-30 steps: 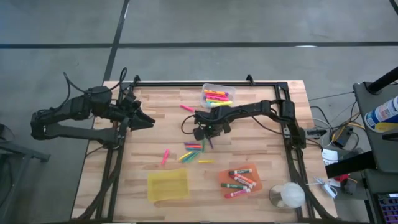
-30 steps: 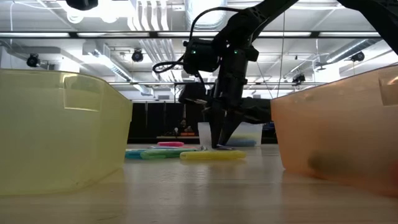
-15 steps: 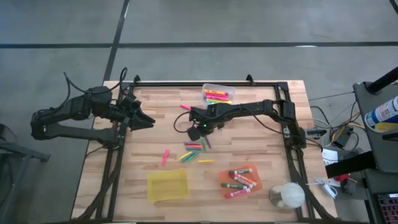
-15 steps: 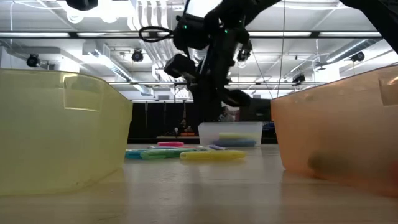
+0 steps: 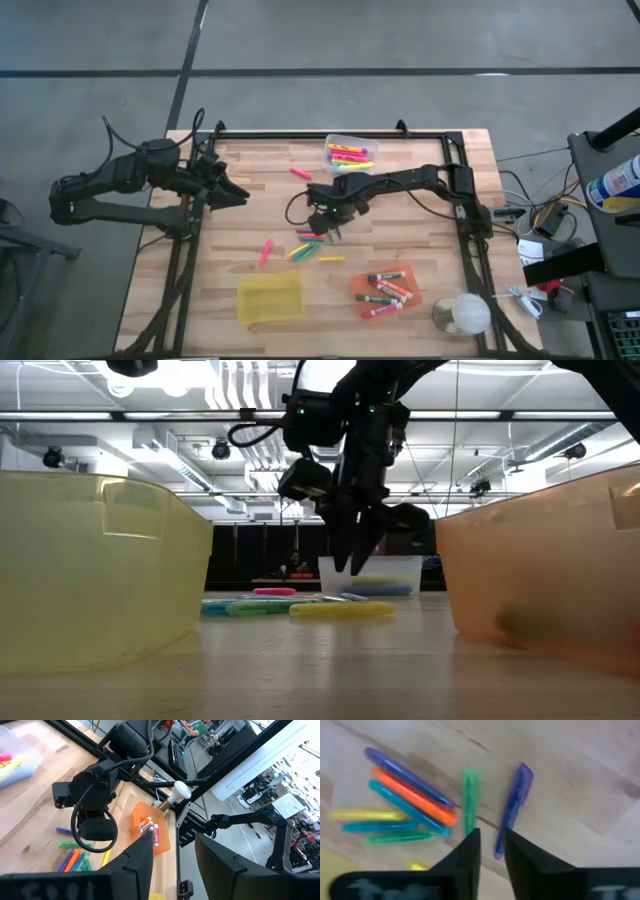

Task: Pick & Place Markers
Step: Put the right purple pen into the yellow bin

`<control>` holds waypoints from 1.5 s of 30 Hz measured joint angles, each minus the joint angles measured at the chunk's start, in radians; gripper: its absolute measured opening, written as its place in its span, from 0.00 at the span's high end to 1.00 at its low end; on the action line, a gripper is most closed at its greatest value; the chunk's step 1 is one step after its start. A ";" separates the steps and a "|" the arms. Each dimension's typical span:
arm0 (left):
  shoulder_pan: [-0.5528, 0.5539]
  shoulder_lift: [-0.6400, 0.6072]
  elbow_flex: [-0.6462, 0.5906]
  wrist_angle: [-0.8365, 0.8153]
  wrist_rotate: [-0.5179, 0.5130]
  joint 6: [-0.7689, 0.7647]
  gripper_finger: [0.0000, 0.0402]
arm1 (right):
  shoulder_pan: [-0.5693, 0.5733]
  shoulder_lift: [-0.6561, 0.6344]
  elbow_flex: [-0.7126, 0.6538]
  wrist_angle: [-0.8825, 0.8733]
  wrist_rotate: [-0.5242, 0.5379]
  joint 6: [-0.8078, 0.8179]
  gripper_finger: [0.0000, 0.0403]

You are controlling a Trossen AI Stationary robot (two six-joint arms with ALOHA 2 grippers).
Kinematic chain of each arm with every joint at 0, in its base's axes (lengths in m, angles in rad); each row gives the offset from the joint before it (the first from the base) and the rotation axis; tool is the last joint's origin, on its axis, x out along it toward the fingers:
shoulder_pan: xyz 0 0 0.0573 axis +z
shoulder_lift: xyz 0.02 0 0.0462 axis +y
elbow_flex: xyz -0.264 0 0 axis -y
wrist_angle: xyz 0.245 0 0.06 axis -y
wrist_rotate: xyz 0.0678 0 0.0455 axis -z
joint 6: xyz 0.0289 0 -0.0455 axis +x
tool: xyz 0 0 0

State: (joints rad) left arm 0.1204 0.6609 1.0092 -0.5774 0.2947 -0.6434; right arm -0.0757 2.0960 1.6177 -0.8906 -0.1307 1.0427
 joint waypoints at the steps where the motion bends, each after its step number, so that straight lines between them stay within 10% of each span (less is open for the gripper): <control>1: 0.000 0.000 0.000 0.000 0.000 0.000 0.65 | 0.001 0.000 -0.003 0.000 0.000 0.013 0.75; 11: 0.000 0.000 0.000 0.000 0.000 0.001 0.65 | 0.001 0.031 -0.014 0.001 0.029 0.025 0.63; 45: 0.000 -0.002 0.000 0.000 0.000 -0.008 0.65 | 0.001 0.092 -0.011 0.004 0.044 -0.062 0.93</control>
State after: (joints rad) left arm 0.1204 0.6594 1.0092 -0.5770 0.2947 -0.6516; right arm -0.0750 2.1880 1.6067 -0.8864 -0.0868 0.9811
